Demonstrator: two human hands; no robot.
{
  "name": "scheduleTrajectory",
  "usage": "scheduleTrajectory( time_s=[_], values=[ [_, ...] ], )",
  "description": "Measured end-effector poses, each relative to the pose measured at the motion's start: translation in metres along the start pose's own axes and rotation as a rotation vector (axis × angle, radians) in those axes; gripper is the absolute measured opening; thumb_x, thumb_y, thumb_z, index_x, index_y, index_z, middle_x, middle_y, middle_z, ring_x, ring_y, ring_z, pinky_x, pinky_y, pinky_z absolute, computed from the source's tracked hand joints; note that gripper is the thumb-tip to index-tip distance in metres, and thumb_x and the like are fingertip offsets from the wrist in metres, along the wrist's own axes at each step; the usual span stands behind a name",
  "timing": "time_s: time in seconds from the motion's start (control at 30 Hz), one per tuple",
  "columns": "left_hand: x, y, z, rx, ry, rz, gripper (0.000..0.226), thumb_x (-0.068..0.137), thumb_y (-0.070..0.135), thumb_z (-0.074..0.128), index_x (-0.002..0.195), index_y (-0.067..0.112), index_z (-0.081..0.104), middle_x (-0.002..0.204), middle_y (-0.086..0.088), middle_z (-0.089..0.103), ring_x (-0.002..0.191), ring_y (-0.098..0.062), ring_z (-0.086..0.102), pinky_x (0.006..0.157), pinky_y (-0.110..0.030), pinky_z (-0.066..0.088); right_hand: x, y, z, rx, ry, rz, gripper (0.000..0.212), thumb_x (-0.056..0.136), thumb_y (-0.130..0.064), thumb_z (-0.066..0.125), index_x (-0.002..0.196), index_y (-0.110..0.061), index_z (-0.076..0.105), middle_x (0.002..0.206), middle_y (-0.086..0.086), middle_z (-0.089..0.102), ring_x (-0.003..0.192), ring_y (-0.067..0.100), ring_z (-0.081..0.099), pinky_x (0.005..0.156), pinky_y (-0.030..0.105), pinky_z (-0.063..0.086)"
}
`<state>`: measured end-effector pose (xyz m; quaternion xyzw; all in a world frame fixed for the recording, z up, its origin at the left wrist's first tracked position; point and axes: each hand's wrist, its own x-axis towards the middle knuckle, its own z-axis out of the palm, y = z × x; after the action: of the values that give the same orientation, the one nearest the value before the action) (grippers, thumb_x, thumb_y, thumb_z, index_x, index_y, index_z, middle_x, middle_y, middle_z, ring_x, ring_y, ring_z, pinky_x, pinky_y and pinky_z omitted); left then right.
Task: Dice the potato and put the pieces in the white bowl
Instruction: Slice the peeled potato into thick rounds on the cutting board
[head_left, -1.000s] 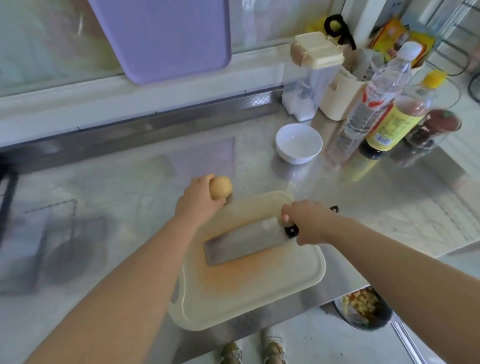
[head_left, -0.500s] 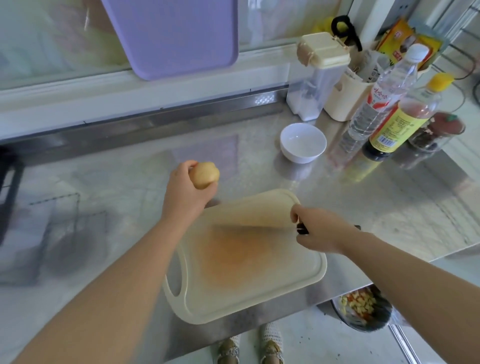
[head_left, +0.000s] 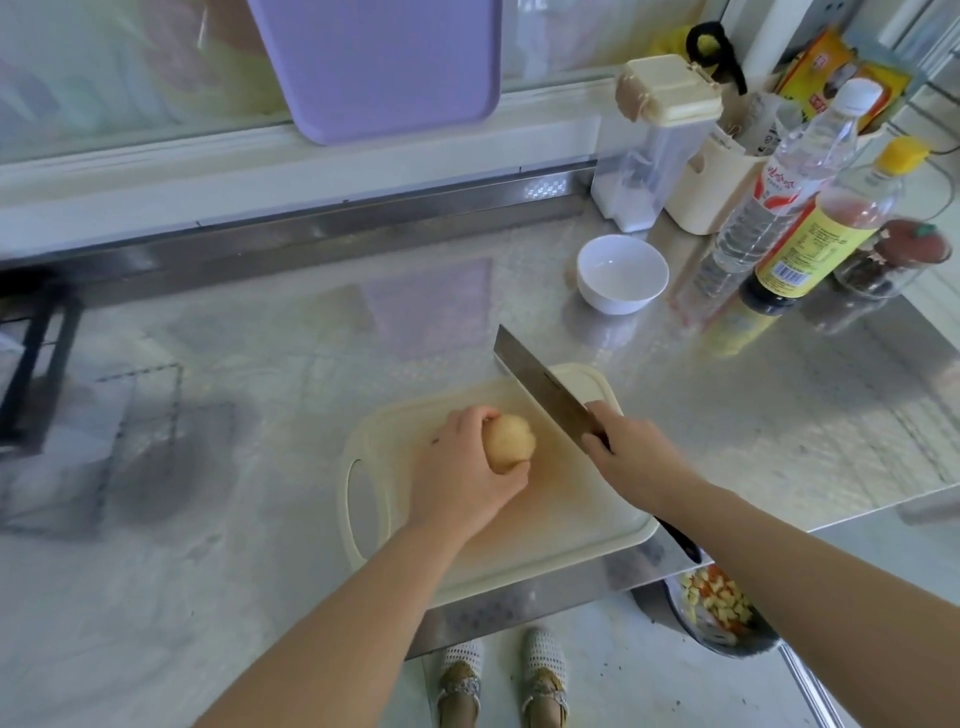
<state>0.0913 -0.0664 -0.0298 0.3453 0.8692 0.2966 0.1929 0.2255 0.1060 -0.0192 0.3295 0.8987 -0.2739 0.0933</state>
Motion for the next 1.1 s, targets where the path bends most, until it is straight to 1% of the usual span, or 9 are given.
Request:
scheduleTrajectory(
  time_s=[0.1,0.2,0.27,0.37,0.5,0.63,0.83,1.0,1.1],
  values=[
    [0.001,-0.002,0.008,0.046,-0.039,0.026,0.061,0.075,0.055,0.071,0.125,0.037,0.041,0.123,0.014,0.048,0.105,-0.014,0.055,0.083,-0.029,0.048,-0.002,-0.001,0.003,-0.017,0.012,0.007,0.024,0.105,-0.031,0.041,0.128,-0.024,0.045,0.074,-0.002,0.06,0.063,0.017,0.061,0.059,0.036,0.055],
    [0.001,-0.009,0.008,0.012,-0.107,0.03,0.066,0.075,0.057,0.07,0.131,0.037,0.04,0.127,0.013,0.047,0.107,-0.011,0.054,0.088,-0.031,0.05,-0.003,-0.001,0.008,-0.024,-0.001,0.019,0.02,0.104,-0.029,0.041,0.123,-0.023,0.045,0.074,0.001,0.061,0.064,0.021,0.061,0.064,0.046,0.058],
    [0.001,-0.014,0.007,-0.163,-0.159,-0.037,0.071,0.076,0.057,0.07,0.136,0.033,0.041,0.128,0.013,0.048,0.109,-0.007,0.055,0.091,-0.03,0.051,-0.003,0.0,0.011,-0.033,-0.011,0.036,0.016,0.104,-0.029,0.041,0.118,-0.023,0.043,0.073,0.002,0.06,0.064,0.023,0.061,0.066,0.049,0.058],
    [0.001,-0.016,0.006,-0.369,-0.176,-0.161,0.054,0.083,0.045,0.071,0.131,0.031,0.048,0.121,0.012,0.058,0.104,-0.005,0.059,0.087,-0.023,0.049,-0.001,0.0,0.014,-0.043,-0.006,0.048,0.011,0.103,-0.026,0.039,0.113,-0.023,0.043,0.073,0.002,0.058,0.063,0.023,0.061,0.064,0.049,0.058],
    [0.001,-0.02,0.011,-0.498,-0.178,-0.269,0.062,0.073,0.056,0.072,0.127,0.034,0.051,0.116,0.016,0.06,0.1,-0.011,0.065,0.091,-0.04,0.056,-0.002,-0.007,0.009,-0.032,-0.043,0.06,0.01,0.104,-0.024,0.037,0.107,-0.02,0.045,0.074,0.005,0.059,0.062,0.024,0.062,0.064,0.049,0.058],
    [0.0,-0.021,0.012,-0.555,-0.174,-0.311,0.063,0.064,0.063,0.074,0.119,0.04,0.055,0.113,0.02,0.059,0.102,-0.011,0.065,0.091,-0.04,0.056,-0.007,-0.024,-0.012,0.018,0.013,0.036,0.011,0.106,-0.024,0.036,0.098,-0.02,0.043,0.072,0.005,0.057,0.062,0.028,0.061,0.054,0.041,0.049],
    [-0.001,-0.02,0.012,-0.619,-0.173,-0.369,0.04,0.084,0.038,0.074,0.119,0.028,0.056,0.104,0.005,0.068,0.088,-0.017,0.072,0.086,-0.046,0.058,-0.044,-0.06,-0.025,-0.101,0.009,-0.067,0.011,0.105,-0.022,0.033,0.113,-0.022,0.041,0.072,0.002,0.053,0.061,0.023,0.055,0.052,0.034,0.038],
    [-0.002,-0.019,0.012,-0.567,-0.14,-0.374,0.06,0.063,0.064,0.071,0.11,0.029,0.059,0.095,0.006,0.072,0.089,-0.015,0.072,0.087,-0.046,0.057,-0.056,-0.071,-0.014,-0.122,-0.054,-0.024,0.014,0.104,-0.018,0.032,0.115,-0.022,0.041,0.074,0.004,0.056,0.063,0.025,0.057,0.055,0.038,0.046],
    [-0.002,-0.02,0.013,-0.559,-0.13,-0.372,0.062,0.06,0.068,0.071,0.107,0.029,0.059,0.097,0.007,0.072,0.093,-0.015,0.071,0.088,-0.045,0.057,-0.058,-0.072,-0.009,-0.124,-0.072,-0.005,0.016,0.103,-0.016,0.031,0.116,-0.021,0.04,0.074,0.005,0.056,0.063,0.026,0.056,0.052,0.035,0.04]
  ],
)
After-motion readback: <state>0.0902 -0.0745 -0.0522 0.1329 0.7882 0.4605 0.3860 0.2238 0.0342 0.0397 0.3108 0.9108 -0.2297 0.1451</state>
